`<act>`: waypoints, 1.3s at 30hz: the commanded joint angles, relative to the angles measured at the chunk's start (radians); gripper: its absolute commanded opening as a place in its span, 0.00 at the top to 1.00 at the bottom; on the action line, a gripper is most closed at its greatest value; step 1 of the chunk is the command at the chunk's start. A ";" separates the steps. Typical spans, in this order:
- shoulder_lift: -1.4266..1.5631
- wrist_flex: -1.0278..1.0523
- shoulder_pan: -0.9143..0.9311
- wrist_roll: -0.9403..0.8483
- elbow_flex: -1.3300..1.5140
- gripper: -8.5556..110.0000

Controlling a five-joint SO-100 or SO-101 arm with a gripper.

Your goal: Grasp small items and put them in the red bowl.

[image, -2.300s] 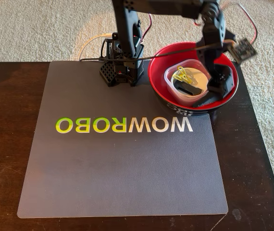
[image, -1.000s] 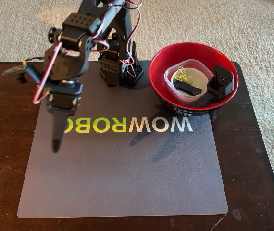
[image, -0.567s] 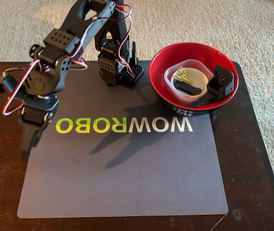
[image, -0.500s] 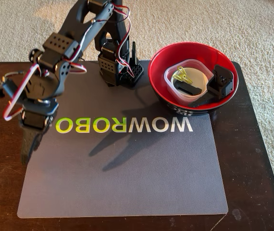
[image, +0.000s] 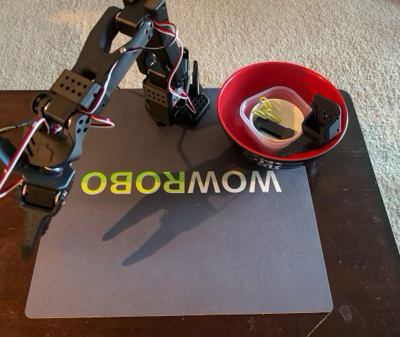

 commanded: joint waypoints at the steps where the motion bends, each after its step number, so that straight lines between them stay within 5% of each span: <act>1: 0.041 -0.003 0.011 0.017 -0.037 0.69; 39: 0.061 0.006 0.011 0.034 -0.034 0.70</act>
